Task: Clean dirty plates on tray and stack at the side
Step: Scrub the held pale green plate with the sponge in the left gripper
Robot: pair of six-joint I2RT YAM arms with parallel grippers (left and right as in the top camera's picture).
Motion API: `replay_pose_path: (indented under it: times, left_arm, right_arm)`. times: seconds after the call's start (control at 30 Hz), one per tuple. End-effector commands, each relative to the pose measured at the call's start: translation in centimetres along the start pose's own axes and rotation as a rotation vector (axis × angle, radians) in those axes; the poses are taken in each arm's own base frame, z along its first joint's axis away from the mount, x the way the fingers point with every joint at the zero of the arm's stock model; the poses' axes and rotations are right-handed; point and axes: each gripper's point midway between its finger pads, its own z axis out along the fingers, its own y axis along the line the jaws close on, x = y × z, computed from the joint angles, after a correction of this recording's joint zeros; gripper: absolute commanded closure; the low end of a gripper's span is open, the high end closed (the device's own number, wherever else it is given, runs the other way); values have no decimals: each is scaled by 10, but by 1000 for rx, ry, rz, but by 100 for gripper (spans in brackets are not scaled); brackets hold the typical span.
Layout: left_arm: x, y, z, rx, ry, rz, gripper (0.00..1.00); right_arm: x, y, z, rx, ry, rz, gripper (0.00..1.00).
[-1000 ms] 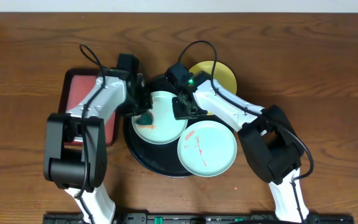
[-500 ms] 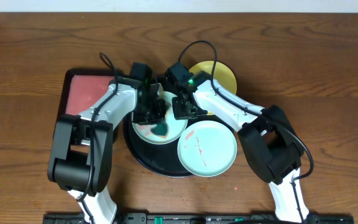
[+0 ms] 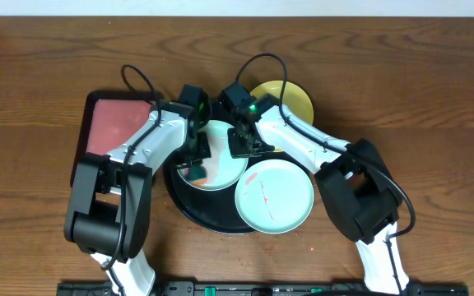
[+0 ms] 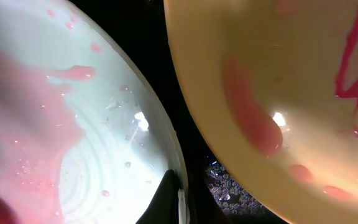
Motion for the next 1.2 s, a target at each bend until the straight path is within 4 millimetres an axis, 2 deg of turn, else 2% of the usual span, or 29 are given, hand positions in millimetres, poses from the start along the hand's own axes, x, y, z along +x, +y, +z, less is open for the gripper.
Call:
replay_pose_path:
  times: [0.0,0.1,0.23,0.4,0.57,0.77,0.9,1.07,1.17]
  left_arm:
    - [-9,45,9,-218,-57,-70,93]
    - [-5,22,12,-93,-10,26,93]
    - [-3,-32,9,204,16,222,92]
    - [-15,-66,0,374,-61,378,92]
    - [-15,-68,-1,384,-72,432,92]
    - [19,-86,-13,565,36,548,92]
    - [32,-92,-21,643,81,572,92]
    - [26,-89,-18,611,58,574,92]
    - [7,-77,-7,482,2,502,92]
  right_arm:
    - [9,-2,13,35,27,-31,98]
    - [10,-2,13,35,27,-31,98]
    - [9,-2,13,35,27,-31,98]
    - [9,-2,13,35,27,-31,98]
    - [10,-2,13,35,28,-31,98]
    - [9,-2,13,33,24,-32,98]
    - [9,-2,13,33,24,-31,98]
    - [9,-2,13,33,24,-32,98]
    - [9,-2,13,34,25,-31,98]
